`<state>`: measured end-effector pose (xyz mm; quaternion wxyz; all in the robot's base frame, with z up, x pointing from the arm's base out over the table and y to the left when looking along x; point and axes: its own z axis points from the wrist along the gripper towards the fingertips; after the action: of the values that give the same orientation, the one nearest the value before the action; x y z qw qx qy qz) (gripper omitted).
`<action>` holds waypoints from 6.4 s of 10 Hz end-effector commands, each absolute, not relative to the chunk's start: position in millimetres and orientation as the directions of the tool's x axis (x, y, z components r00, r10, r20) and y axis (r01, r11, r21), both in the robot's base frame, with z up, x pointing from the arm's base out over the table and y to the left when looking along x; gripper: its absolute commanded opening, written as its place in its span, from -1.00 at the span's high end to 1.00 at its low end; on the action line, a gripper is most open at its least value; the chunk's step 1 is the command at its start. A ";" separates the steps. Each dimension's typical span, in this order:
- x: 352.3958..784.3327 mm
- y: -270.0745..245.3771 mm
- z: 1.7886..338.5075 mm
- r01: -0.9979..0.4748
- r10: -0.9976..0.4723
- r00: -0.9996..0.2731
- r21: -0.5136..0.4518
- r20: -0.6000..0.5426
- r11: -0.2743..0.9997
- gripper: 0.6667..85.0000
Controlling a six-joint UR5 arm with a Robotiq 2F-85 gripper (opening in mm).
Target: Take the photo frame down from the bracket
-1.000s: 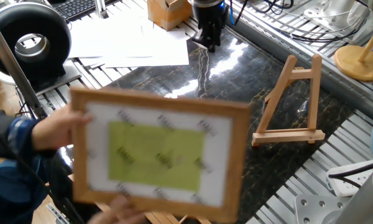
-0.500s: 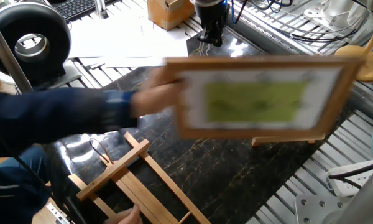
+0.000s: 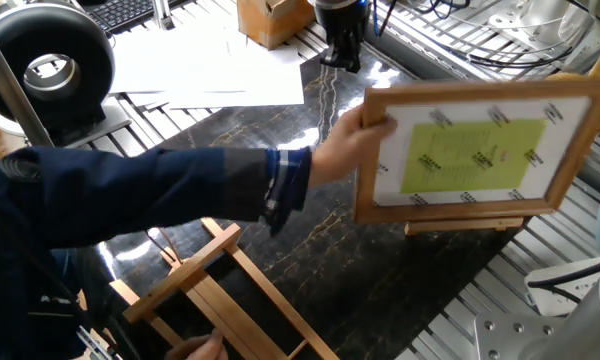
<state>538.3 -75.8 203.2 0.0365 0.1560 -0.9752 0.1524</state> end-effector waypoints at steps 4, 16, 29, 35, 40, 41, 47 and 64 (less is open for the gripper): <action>538.0 -70.8 203.0 -0.311 -0.290 -0.950 -0.265 0.116 0.913 0.98; 485.5 -48.1 286.1 -0.642 -0.629 -0.767 -0.136 0.127 0.755 0.98; 492.8 -59.2 295.3 -0.807 -0.801 -0.590 -0.113 0.100 0.580 0.98; 455.9 -113.6 323.6 -0.822 -0.801 -0.569 -0.152 0.185 0.548 0.98; 466.0 -62.1 316.7 -0.721 -0.723 -0.691 -0.071 -0.012 0.690 0.98; 463.3 -60.9 316.5 -0.708 -0.710 -0.704 -0.060 -0.009 0.704 0.98; 407.1 -101.9 317.9 -0.873 -0.874 -0.475 0.074 0.104 0.483 0.98; 347.9 -142.6 297.2 -0.868 -0.900 -0.412 0.239 0.139 0.435 -1.00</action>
<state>348.2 -149.9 305.1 0.1316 0.5307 -0.8355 -0.0547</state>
